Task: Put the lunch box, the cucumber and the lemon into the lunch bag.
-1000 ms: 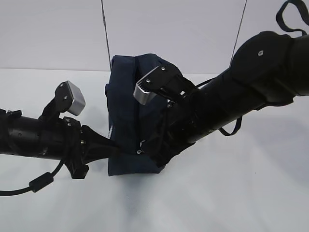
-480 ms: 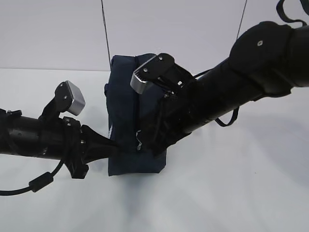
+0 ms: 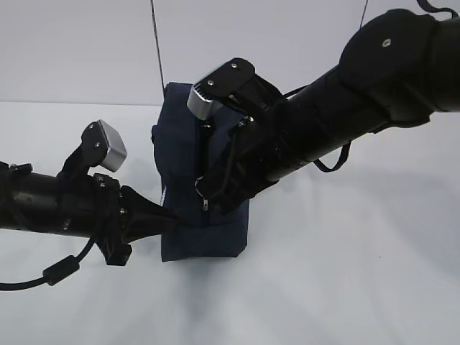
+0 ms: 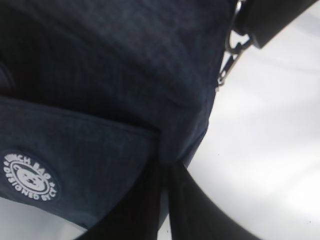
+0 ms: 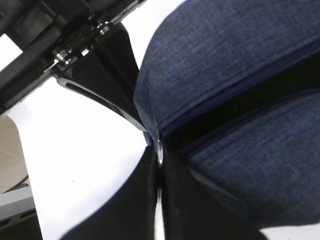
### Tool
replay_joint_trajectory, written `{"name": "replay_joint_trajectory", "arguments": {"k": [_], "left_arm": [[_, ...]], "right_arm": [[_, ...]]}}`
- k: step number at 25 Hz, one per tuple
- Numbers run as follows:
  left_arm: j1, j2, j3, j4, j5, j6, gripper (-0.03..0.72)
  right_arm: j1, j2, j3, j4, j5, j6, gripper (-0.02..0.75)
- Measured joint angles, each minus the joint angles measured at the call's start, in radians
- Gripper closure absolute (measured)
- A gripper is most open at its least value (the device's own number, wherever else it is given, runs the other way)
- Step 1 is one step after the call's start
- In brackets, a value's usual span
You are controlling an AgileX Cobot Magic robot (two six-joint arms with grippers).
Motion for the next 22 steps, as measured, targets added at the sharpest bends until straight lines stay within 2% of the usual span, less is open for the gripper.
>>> {"name": "replay_joint_trajectory", "arguments": {"k": [22], "left_arm": [[-0.007, 0.0, 0.0, -0.002, -0.004, 0.0, 0.685]], "right_arm": [[0.0, -0.057, -0.054, -0.009, -0.029, 0.002, 0.733]]}}
